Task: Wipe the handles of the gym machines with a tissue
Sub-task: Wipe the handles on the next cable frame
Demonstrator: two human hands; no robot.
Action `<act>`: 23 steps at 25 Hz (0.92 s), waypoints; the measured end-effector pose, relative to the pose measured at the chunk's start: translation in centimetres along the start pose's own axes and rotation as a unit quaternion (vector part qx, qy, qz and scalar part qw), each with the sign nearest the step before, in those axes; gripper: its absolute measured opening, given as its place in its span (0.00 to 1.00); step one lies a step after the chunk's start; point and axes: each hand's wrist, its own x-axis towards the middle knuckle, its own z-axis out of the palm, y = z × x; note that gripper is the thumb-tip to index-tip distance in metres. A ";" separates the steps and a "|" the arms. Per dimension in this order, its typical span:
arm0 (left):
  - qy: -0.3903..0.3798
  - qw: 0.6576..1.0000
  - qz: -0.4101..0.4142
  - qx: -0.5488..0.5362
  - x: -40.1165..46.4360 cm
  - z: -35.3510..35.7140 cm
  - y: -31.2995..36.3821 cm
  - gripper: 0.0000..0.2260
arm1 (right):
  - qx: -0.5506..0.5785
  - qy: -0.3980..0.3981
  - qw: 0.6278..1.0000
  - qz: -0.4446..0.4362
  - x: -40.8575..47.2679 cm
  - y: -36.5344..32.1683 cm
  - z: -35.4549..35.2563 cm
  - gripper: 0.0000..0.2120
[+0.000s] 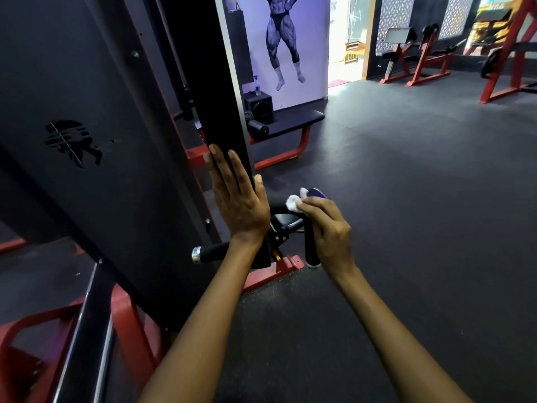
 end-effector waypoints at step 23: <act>0.011 0.999 0.002 0.050 0.1 0.6 0.0 0.38 | 0.012 -0.077 0.992 0.098 4.9 -0.1 -0.3 0.18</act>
